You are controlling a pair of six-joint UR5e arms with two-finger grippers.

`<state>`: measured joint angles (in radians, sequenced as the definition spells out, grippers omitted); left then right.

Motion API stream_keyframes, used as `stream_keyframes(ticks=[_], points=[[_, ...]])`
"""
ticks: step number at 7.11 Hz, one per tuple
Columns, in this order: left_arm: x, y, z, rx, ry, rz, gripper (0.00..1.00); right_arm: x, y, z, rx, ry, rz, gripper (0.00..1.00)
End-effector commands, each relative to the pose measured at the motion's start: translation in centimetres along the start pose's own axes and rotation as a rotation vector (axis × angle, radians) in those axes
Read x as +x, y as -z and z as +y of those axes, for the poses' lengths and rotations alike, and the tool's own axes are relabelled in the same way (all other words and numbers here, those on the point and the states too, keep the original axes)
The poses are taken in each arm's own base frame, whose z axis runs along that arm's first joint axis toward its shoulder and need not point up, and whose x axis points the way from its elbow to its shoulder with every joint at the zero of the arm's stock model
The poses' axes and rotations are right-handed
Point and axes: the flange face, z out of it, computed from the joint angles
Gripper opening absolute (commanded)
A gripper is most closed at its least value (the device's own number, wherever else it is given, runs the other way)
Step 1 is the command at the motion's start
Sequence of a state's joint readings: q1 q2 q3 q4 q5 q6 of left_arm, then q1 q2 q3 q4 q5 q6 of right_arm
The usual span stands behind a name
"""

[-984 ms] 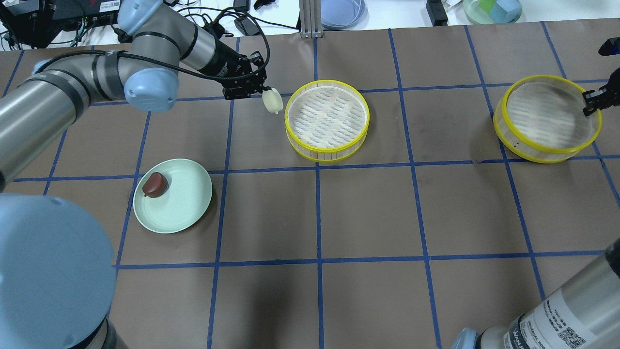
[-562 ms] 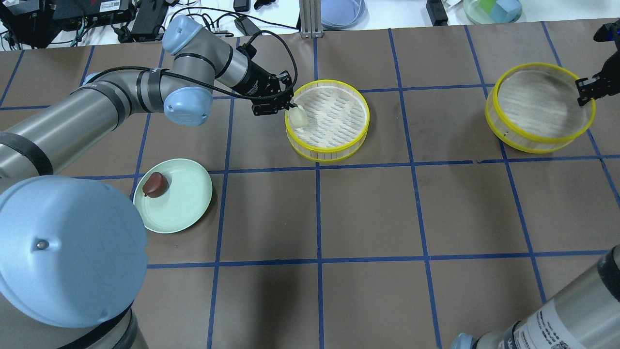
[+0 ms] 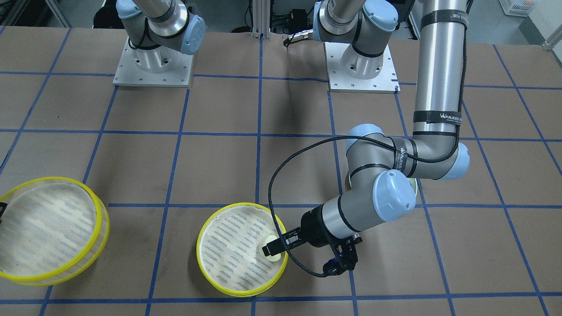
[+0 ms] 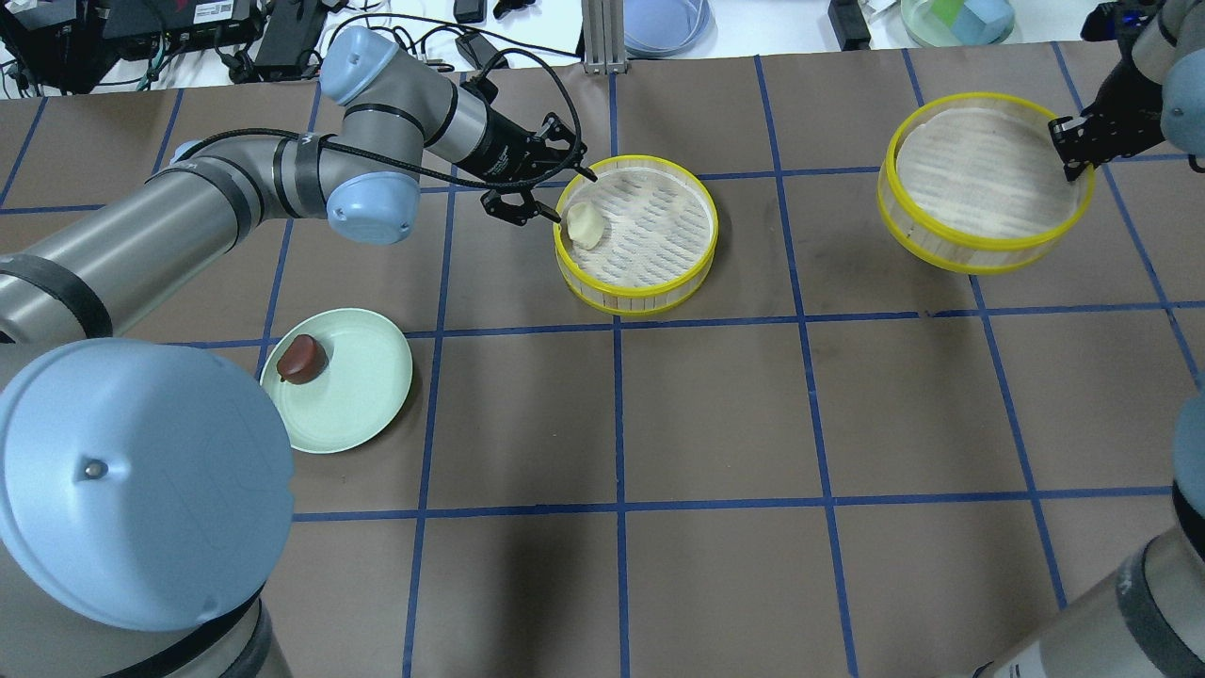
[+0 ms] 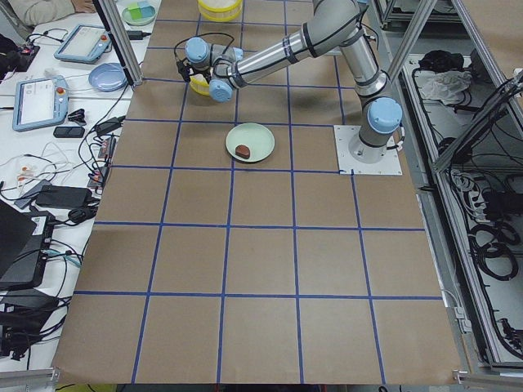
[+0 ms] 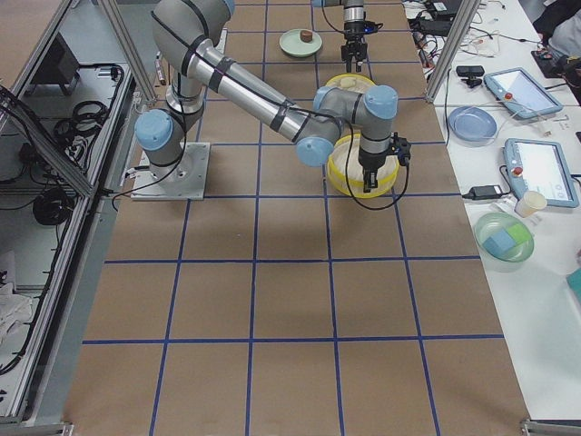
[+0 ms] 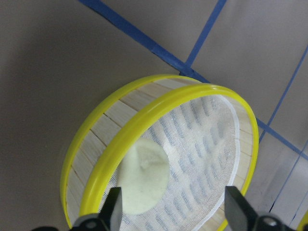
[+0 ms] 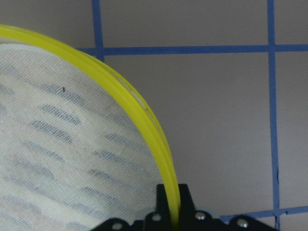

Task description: Stack buns with steamer

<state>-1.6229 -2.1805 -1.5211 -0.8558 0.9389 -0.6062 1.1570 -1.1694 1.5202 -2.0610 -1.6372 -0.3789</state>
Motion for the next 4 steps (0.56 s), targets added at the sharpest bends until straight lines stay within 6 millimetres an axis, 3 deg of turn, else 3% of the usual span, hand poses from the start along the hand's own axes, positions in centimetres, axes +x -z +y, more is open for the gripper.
stream_keyframes(ticks=[1,3,4], points=[[1.7,2.7,0.8,0.048,-0.024,0.017,0.99,-5.1,2.6,0.4,-0.018,-0.063,-0.015,0.00],[0.6,7.9,1.2,0.177,-0.177,-0.250,1.00,-11.4,3.9,0.8,-0.038,-0.107,-0.029,0.00],[-1.8,11.8,0.2,0.191,-0.242,-0.371,1.00,-16.0,4.4,1.2,-0.050,-0.140,-0.035,0.00]])
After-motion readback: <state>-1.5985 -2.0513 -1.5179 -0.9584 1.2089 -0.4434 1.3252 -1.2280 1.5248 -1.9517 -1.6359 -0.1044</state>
